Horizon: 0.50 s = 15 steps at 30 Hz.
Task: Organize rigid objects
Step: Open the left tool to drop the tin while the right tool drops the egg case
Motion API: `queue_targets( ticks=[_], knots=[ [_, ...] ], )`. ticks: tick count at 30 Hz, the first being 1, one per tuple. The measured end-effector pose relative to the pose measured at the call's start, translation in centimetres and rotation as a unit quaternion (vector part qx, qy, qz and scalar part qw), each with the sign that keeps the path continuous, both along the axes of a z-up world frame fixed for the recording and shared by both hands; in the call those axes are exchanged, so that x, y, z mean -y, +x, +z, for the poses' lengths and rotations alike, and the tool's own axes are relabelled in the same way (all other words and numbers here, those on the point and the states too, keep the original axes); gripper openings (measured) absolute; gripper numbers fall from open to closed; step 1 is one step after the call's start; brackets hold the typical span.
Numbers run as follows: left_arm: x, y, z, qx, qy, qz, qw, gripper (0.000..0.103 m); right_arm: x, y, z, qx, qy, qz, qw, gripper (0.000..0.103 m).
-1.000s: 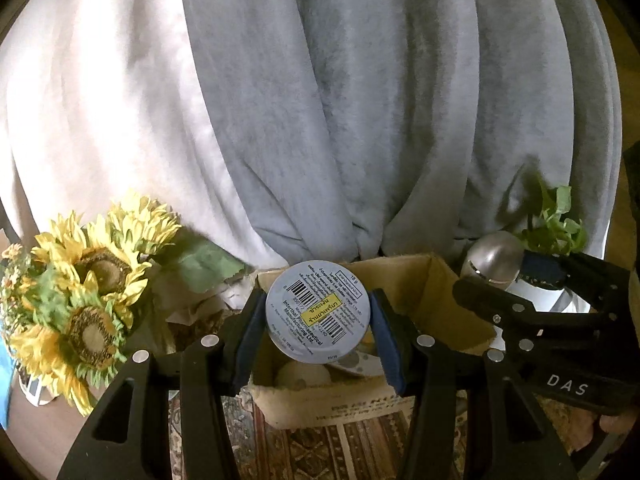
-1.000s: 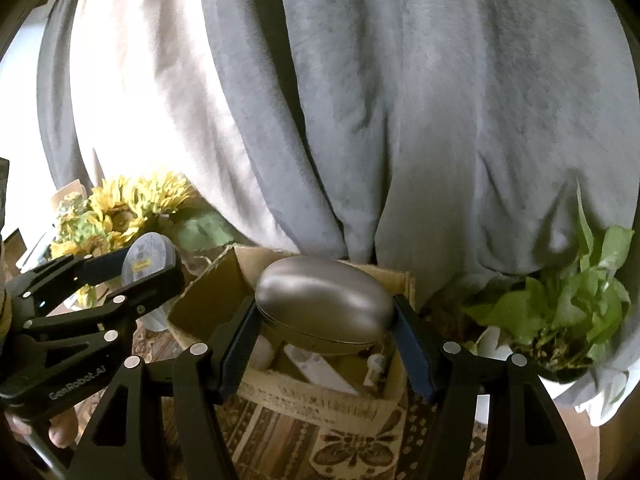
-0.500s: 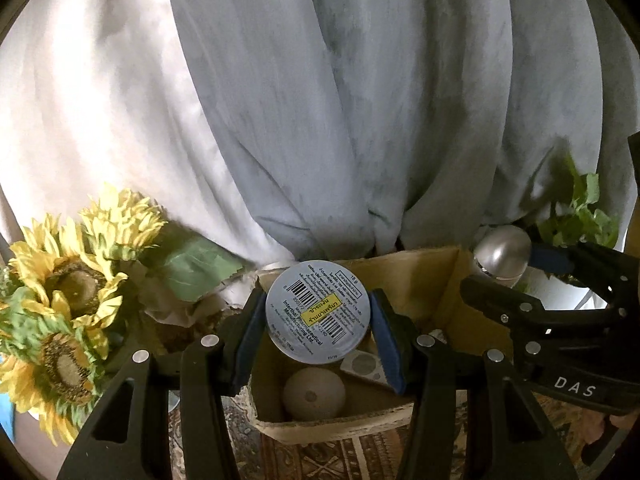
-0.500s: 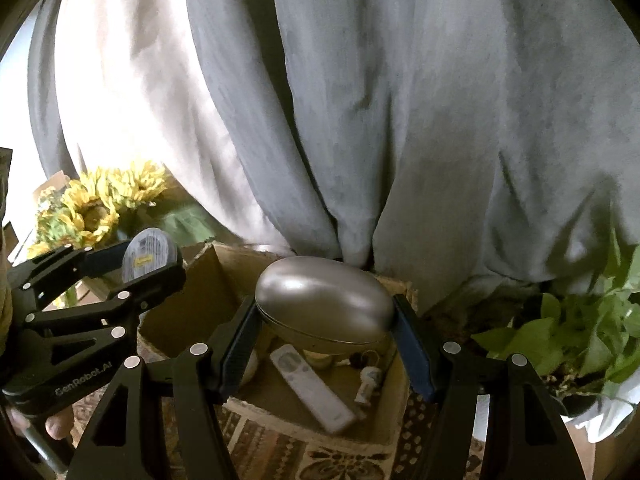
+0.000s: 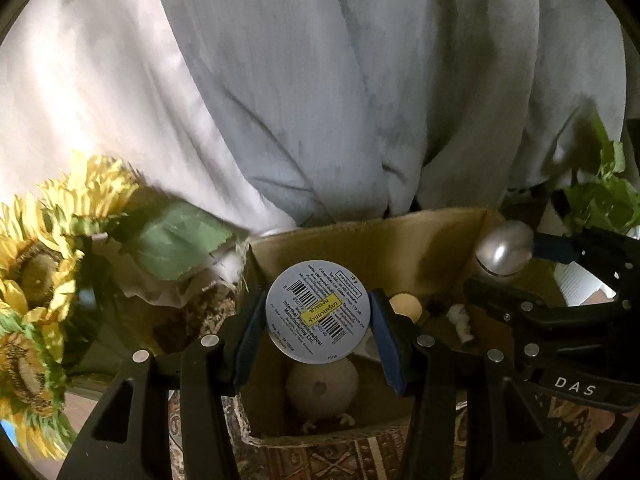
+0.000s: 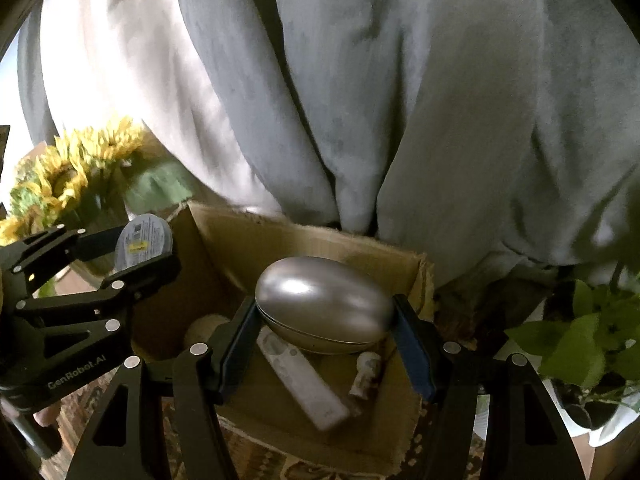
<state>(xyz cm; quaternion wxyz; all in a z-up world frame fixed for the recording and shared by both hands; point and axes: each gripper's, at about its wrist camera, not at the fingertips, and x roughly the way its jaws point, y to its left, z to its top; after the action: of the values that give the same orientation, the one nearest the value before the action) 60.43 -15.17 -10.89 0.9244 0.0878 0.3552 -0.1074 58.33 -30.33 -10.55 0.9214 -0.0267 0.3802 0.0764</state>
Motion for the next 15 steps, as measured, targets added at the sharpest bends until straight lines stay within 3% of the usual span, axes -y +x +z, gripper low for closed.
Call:
queue_targets(
  ticks=[12, 15],
  knots=[
    [0.6, 1.5, -2.9, -0.054, 0.031, -0.012, 0.998, 0.052, -0.9, 1.6, -2.7, -0.051, -0.036, 0.022, 0.998, 0.066],
    [0.8, 1.2, -2.8, -0.048, 0.03, -0.017, 0.9982, 0.064, -1.0, 1.6, -2.9, -0.052, -0.04, 0.025, 0.998, 0.067]
  ],
)
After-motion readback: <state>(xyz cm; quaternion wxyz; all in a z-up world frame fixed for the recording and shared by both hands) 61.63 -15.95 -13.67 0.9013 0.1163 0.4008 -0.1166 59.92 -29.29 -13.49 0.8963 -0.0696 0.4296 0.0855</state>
